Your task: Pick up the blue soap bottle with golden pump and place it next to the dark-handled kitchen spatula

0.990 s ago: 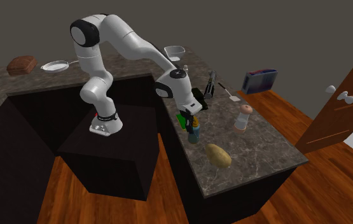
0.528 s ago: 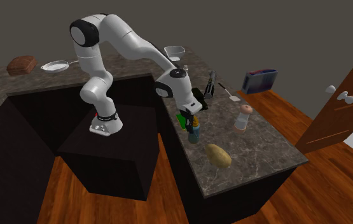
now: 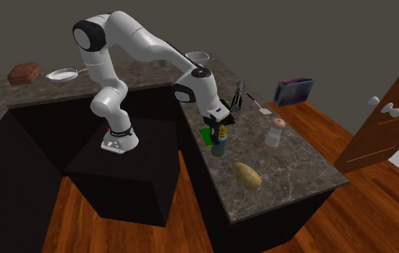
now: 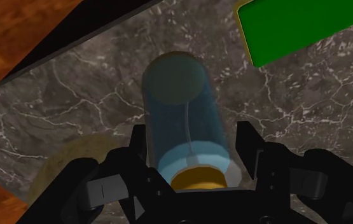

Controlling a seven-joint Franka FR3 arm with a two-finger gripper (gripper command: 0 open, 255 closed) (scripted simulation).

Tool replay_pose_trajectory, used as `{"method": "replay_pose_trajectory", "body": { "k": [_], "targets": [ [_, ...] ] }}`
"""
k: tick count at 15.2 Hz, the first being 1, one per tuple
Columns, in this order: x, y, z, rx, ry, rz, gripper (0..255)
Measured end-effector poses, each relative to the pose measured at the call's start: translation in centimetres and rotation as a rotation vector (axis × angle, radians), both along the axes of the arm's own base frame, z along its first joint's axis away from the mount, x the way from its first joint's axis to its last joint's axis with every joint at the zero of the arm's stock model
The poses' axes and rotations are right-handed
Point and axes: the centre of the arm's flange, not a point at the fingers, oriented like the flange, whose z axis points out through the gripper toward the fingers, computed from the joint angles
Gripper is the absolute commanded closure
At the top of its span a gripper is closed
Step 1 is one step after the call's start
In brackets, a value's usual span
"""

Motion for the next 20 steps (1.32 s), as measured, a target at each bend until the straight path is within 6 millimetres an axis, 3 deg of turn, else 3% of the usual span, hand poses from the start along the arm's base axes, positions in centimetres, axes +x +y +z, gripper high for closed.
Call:
{"method": "replay_pose_trajectory", "body": {
  "k": [20],
  "targets": [
    [-0.1,0.0,10.6,0.000,0.000,0.000,255]
  ]
}}
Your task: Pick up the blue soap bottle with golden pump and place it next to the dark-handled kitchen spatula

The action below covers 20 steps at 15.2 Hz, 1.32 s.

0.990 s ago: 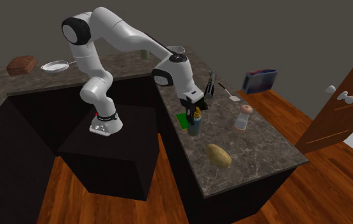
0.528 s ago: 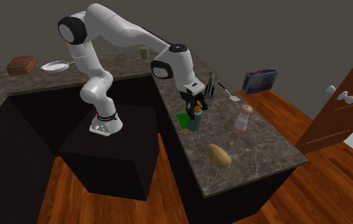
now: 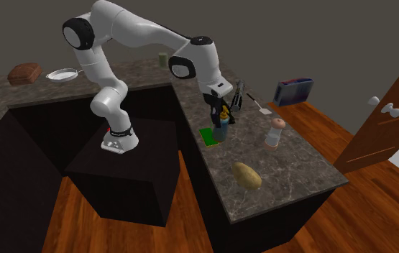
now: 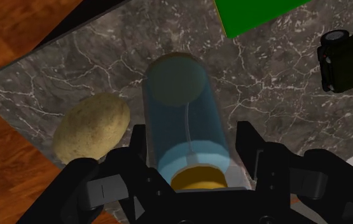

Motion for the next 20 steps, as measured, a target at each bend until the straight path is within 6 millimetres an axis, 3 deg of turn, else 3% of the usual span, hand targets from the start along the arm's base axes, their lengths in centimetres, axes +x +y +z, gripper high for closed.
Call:
{"method": "replay_pose_trajectory", "body": {
  "k": [20],
  "targets": [
    [0.1,0.6,10.1,0.000,0.000,0.000,255]
  ]
}}
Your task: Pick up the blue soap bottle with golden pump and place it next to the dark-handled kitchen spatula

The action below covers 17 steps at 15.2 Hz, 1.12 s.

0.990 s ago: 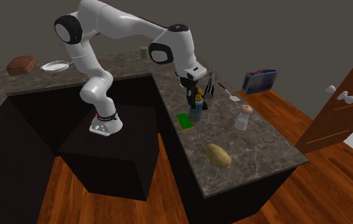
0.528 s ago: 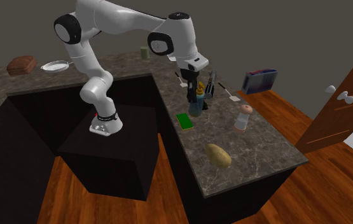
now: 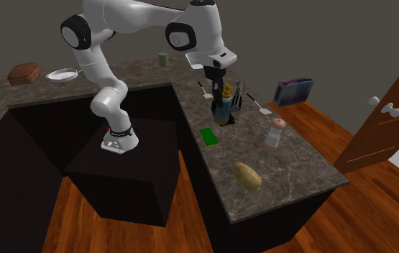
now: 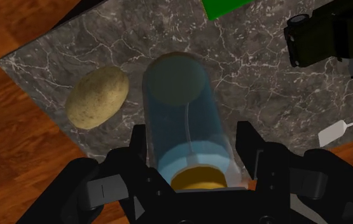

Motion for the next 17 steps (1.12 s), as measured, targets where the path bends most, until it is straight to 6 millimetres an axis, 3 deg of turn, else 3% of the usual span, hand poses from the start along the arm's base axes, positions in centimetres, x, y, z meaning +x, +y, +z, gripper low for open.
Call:
{"method": "replay_pose_trajectory", "body": {
  "k": [17],
  "targets": [
    [1.5,21.5,0.0,0.000,0.001,0.001,255]
  ]
}}
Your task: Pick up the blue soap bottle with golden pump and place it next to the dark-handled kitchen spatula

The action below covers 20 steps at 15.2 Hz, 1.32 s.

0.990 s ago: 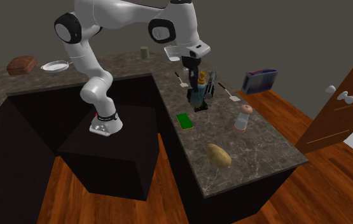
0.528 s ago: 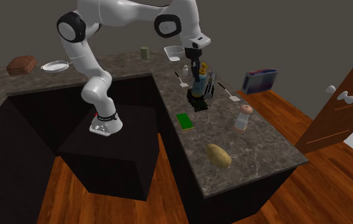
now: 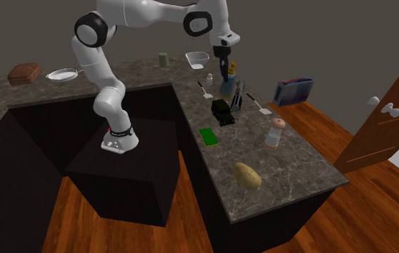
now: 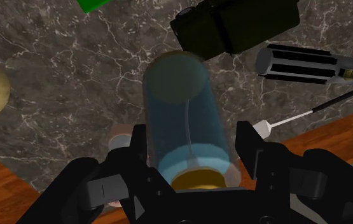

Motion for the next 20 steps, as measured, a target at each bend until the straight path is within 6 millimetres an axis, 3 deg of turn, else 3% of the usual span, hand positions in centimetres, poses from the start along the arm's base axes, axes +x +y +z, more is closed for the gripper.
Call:
{"method": "replay_pose_trajectory", "body": {
  "k": [20],
  "targets": [
    [1.2,26.6,0.2,0.000,-0.001,0.000,255]
  ]
}}
